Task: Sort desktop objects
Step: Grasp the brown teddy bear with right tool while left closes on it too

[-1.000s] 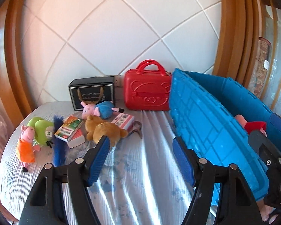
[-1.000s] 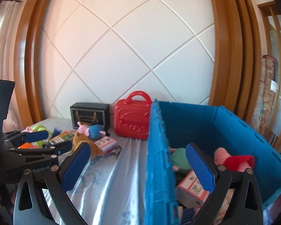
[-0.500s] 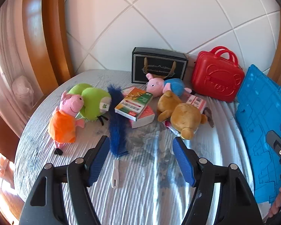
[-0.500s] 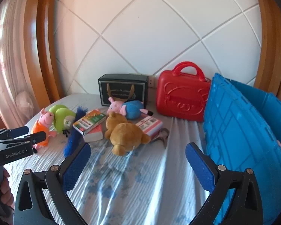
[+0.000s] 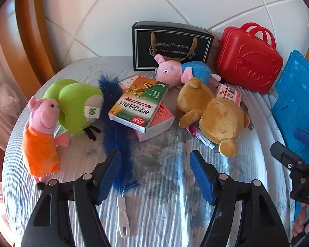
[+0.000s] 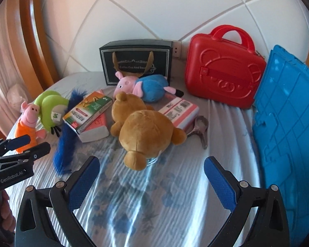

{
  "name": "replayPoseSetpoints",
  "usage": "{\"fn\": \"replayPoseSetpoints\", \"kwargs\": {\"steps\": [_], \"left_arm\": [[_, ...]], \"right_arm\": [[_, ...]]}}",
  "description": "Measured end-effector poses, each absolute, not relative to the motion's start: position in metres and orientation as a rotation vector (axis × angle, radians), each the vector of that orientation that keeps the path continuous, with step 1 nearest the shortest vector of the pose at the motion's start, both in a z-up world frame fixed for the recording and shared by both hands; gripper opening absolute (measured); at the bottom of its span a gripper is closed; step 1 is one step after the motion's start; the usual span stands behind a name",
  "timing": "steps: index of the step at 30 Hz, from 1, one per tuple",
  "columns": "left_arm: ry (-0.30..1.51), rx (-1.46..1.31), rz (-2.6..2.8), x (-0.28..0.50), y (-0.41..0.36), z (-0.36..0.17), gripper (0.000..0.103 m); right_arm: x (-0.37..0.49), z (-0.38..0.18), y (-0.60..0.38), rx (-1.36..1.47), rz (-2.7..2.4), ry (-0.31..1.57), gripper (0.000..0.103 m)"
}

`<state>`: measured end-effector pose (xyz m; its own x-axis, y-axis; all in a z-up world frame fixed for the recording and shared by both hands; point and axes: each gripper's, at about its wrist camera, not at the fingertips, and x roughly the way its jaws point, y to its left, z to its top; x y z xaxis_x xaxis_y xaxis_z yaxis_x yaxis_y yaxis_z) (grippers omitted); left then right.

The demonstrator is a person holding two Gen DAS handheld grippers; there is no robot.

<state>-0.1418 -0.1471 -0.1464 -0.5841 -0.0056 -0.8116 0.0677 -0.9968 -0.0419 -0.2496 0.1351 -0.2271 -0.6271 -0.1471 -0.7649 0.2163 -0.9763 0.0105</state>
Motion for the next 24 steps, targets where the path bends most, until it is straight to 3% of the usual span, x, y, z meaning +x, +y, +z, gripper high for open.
{"fn": "replayPoseSetpoints", "kwargs": {"steps": [9, 12, 14, 21, 24], "left_arm": [[-0.093, 1.511, -2.787, -0.212, -0.139, -0.198, 0.068], [-0.141, 1.543, -2.796, -0.23, -0.132, -0.21, 0.068], [-0.155, 1.56, -2.826, -0.24, -0.123, -0.212, 0.068], [-0.16, 1.654, -3.005, -0.259, -0.075, -0.22, 0.068], [-0.296, 1.638, -3.003, -0.261, -0.051, -0.223, 0.068]], "right_arm": [[-0.327, -0.291, 0.108, 1.396, -2.544, 0.066, 0.103], [-0.344, -0.317, 0.103, 1.455, -2.526, 0.107, 0.092], [-0.35, -0.328, 0.116, 1.474, -2.545, 0.123, 0.093], [-0.348, -0.326, 0.193, 1.487, -2.7, 0.177, 0.095], [-0.348, -0.326, 0.204, 1.493, -2.709, 0.214, 0.095]]}}
